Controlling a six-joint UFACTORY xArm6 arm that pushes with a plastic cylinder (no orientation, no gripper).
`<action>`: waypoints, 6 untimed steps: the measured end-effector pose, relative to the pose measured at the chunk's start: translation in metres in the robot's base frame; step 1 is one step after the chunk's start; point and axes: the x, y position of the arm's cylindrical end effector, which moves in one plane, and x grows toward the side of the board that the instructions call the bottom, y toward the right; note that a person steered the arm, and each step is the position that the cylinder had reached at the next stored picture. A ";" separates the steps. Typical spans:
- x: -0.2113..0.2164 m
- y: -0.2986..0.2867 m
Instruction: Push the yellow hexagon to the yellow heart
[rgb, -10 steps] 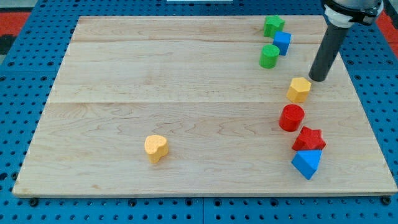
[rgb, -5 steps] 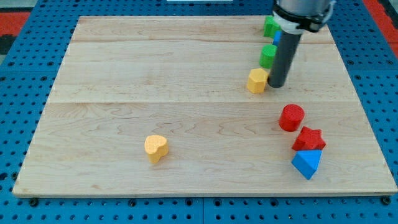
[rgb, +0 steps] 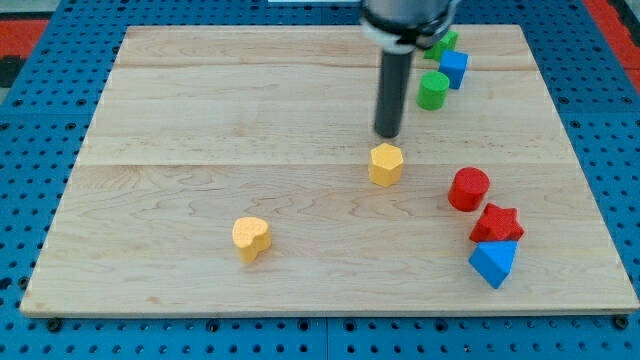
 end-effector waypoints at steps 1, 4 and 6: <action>0.051 -0.012; 0.103 -0.073; 0.156 -0.130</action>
